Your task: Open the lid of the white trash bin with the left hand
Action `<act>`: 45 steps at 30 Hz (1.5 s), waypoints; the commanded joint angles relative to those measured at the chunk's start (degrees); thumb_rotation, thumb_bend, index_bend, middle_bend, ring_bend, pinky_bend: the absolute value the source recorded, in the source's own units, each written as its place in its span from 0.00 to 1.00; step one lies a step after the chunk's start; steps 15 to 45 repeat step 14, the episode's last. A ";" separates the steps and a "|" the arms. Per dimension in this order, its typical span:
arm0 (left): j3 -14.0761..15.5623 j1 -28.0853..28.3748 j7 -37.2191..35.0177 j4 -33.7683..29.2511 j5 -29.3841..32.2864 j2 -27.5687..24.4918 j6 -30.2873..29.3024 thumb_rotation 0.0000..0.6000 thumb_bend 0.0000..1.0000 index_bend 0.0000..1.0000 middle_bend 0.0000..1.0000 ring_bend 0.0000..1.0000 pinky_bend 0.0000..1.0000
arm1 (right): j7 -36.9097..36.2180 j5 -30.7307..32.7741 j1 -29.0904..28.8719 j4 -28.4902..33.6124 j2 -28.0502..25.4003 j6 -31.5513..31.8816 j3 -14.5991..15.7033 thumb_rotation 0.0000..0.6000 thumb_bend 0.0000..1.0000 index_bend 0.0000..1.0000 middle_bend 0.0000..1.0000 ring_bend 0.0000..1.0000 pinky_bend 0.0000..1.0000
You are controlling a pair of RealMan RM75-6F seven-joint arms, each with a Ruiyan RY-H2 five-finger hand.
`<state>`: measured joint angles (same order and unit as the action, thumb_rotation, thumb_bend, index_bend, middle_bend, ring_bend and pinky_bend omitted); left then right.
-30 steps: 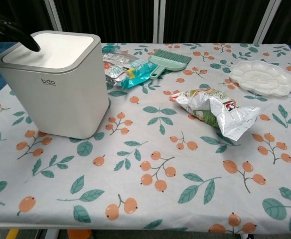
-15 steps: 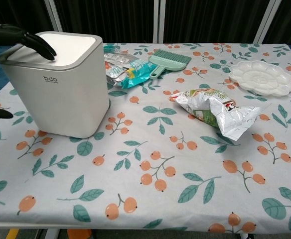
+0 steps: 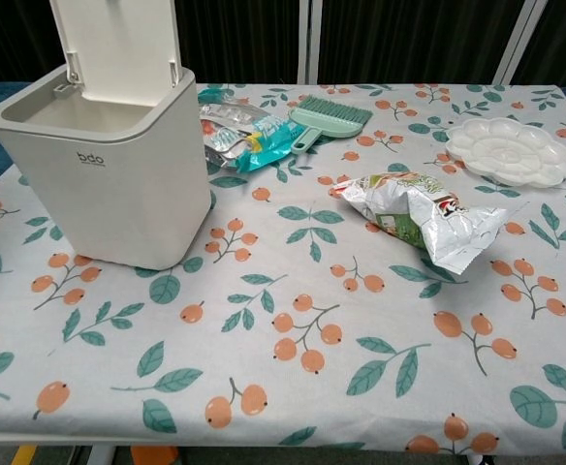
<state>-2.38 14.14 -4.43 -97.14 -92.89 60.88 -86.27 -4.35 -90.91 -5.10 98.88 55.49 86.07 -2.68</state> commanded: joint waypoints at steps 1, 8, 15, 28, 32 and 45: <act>0.96 -4.09 1.24 1.97 5.34 -0.61 -2.01 1.00 0.00 0.22 0.18 0.15 0.00 | -0.79 0.18 -0.18 -0.70 0.54 -0.58 0.15 1.00 0.25 0.00 0.02 0.00 0.00; 3.40 -9.70 5.87 2.30 9.43 2.06 -3.97 1.00 0.00 0.22 0.18 0.15 0.00 | -2.21 -0.40 -0.66 -3.18 3.03 -1.84 0.90 1.00 0.26 0.00 0.02 0.00 0.00; 4.06 -11.66 10.02 2.81 8.35 5.18 -5.72 1.00 0.00 0.22 0.18 0.15 0.00 | -0.95 0.96 0.33 -4.95 5.49 -0.92 0.90 1.00 0.26 0.00 0.01 0.00 0.00; 4.06 -11.66 10.02 2.81 8.35 5.18 -5.72 1.00 0.00 0.22 0.18 0.15 0.00 | -0.95 0.96 0.33 -4.95 5.49 -0.92 0.90 1.00 0.26 0.00 0.01 0.00 0.00; 4.06 -11.66 10.02 2.81 8.35 5.18 -5.72 1.00 0.00 0.22 0.18 0.15 0.00 | -0.95 0.96 0.33 -4.95 5.49 -0.92 0.90 1.00 0.26 0.00 0.01 0.00 0.00; 4.06 -11.66 10.02 2.81 8.35 5.18 -5.72 1.00 0.00 0.22 0.18 0.15 0.00 | -0.95 0.96 0.33 -4.95 5.49 -0.92 0.90 1.00 0.26 0.00 0.01 0.00 0.00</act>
